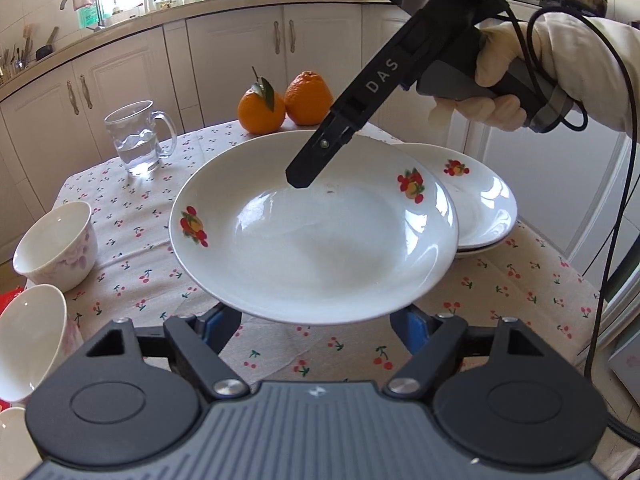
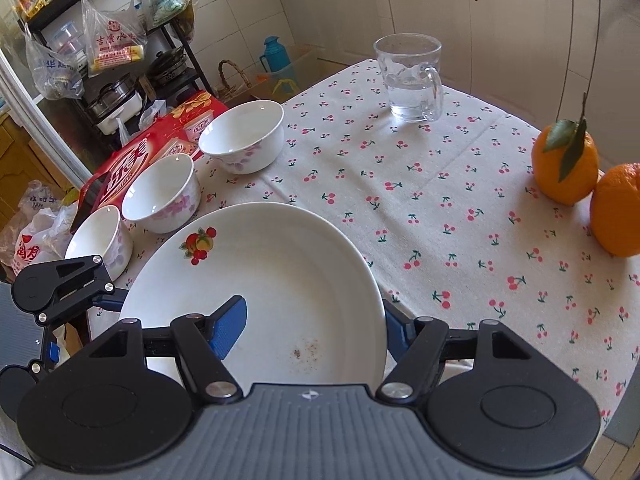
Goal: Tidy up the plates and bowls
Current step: 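Lift the gripped white plate with the right tool toward the plate stack, then lower the white plate onto the stacked plates with the right tool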
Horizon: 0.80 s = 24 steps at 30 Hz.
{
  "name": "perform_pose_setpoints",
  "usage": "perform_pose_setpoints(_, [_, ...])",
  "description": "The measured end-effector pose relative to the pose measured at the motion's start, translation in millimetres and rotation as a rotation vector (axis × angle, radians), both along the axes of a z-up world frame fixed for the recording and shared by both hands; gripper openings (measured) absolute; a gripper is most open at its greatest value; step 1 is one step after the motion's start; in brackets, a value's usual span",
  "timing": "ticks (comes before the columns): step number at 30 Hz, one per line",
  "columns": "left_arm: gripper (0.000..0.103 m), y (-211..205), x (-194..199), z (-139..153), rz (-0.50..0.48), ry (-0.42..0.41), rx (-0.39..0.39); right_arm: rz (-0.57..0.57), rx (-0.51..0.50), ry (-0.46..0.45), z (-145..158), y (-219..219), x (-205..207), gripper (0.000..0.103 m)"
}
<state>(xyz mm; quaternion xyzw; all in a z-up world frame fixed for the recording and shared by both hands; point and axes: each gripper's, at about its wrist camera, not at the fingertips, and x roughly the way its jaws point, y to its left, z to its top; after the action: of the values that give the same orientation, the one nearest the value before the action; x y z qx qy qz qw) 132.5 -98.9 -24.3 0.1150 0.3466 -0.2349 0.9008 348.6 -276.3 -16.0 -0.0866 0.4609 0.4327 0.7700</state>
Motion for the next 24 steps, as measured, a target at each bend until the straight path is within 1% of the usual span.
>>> perform_pose_setpoints(14, [0.081, -39, -1, -2, -0.138, 0.026, -0.001, -0.148, 0.019, -0.017, 2, -66, -28, 0.076])
perform_pose_setpoints(24, [0.081, -59, 5, -4, -0.194, 0.052, -0.002, -0.229, 0.037, -0.006, -8, -100, -35, 0.076])
